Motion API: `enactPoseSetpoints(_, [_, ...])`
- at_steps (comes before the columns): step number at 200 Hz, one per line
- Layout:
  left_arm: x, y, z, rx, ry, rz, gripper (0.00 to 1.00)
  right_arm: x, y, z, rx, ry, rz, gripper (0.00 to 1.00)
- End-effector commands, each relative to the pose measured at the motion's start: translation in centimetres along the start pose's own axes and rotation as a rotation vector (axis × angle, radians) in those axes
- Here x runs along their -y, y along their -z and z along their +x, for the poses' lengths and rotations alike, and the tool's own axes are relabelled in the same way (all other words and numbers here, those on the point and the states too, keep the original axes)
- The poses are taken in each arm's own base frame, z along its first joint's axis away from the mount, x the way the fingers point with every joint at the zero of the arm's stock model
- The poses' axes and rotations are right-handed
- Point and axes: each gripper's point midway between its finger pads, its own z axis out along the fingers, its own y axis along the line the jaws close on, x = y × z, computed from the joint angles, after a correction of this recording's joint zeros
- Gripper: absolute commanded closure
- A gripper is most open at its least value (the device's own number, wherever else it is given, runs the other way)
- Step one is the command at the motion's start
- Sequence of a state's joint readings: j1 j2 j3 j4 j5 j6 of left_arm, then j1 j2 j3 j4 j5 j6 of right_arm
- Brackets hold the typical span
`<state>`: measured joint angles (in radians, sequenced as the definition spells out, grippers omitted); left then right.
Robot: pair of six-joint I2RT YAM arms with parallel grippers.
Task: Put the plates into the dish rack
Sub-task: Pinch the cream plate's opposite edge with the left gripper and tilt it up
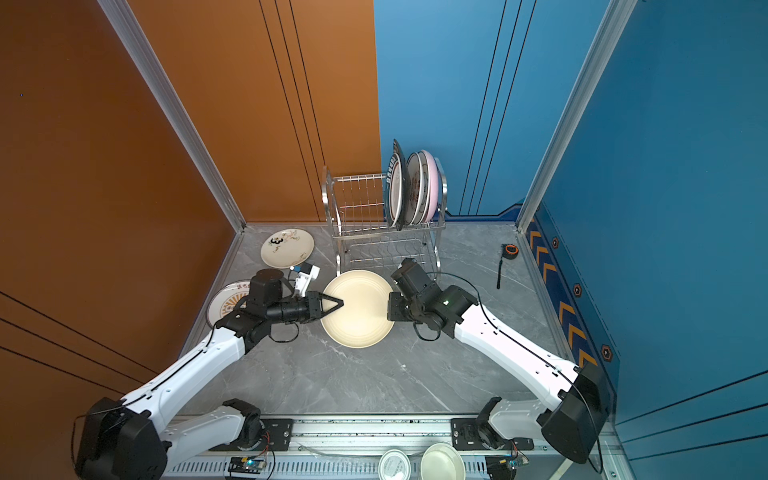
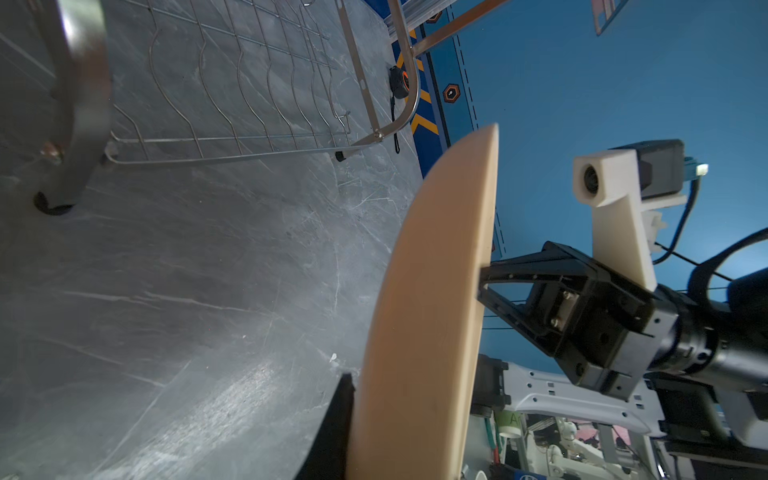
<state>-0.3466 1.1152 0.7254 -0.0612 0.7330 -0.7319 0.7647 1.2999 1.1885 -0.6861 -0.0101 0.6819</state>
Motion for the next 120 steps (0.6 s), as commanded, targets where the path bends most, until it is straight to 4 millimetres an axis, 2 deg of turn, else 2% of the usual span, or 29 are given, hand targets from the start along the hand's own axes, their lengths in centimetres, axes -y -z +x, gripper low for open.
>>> enactPoseSetpoints(1, [0.8,0.2,0.0,0.008,-0.022,0.026,0.95,-1.4,1.0,-1.1,0.031,0.025,-0.099,0.78])
enactPoseSetpoints(11, [0.9,0.3,0.0,0.011,-0.025,0.029,1.00,-1.3,1.1,-1.1,0.016,0.016,-0.132,0.68])
enactPoseSetpoints(28, [1.2,0.5,0.1,0.008,-0.036,0.042,1.00,-0.9,1.1,-1.2,-0.014,-0.015,-0.214,0.52])
enactPoseSetpoints(52, [1.5,0.7,0.0,0.006,-0.043,0.064,1.00,-1.6,1.4,-0.9,-0.051,-0.038,-0.356,0.40])
enactPoseSetpoints(86, [2.6,1.0,-0.2,0.009,-0.048,0.113,1.00,-2.9,1.4,-0.5,-0.094,-0.037,-0.479,0.38])
enactPoseSetpoints(120, [3.3,1.1,-0.2,0.000,-0.048,0.147,1.00,-4.3,1.1,-1.0,-0.086,-0.060,-0.575,0.40])
